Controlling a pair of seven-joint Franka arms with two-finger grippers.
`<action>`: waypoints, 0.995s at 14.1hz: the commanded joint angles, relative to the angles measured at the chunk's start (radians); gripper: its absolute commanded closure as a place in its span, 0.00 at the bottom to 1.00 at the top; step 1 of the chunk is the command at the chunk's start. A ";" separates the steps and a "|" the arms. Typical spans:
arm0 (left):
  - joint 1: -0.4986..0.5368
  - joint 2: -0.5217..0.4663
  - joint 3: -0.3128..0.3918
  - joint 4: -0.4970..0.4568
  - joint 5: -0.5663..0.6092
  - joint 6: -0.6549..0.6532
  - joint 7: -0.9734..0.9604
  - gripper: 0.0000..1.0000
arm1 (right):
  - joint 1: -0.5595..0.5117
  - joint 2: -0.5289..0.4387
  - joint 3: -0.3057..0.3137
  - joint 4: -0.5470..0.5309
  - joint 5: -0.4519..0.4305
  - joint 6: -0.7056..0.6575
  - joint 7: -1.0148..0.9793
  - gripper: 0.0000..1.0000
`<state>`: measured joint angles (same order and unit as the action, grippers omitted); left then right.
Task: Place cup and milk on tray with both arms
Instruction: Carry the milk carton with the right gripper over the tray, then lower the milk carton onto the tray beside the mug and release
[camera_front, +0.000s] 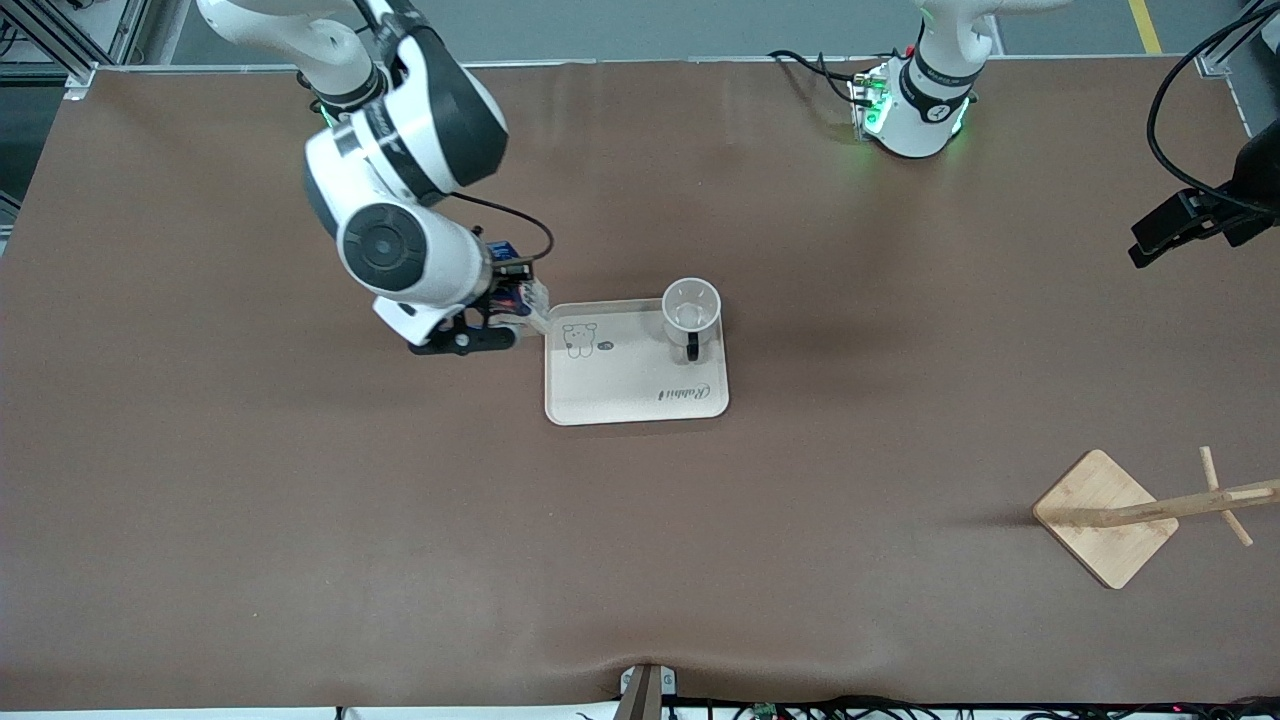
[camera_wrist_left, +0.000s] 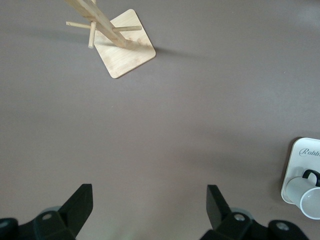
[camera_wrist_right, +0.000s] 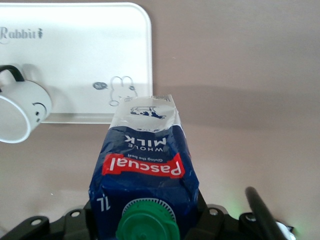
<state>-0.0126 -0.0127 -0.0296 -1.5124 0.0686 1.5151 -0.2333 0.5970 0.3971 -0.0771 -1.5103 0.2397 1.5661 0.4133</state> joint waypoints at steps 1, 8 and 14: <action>0.003 -0.013 -0.015 -0.025 0.017 0.014 0.017 0.00 | 0.026 0.084 -0.015 0.091 0.029 0.015 0.015 1.00; -0.001 0.007 -0.026 -0.022 0.023 0.017 0.019 0.00 | 0.087 0.177 -0.015 0.090 0.018 0.155 0.082 0.96; -0.004 0.010 -0.026 -0.022 0.022 0.017 0.017 0.00 | 0.096 0.197 -0.016 0.087 -0.002 0.181 0.082 0.16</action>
<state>-0.0149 0.0002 -0.0496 -1.5298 0.0687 1.5244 -0.2325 0.6812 0.5774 -0.0828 -1.4531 0.2481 1.7515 0.4815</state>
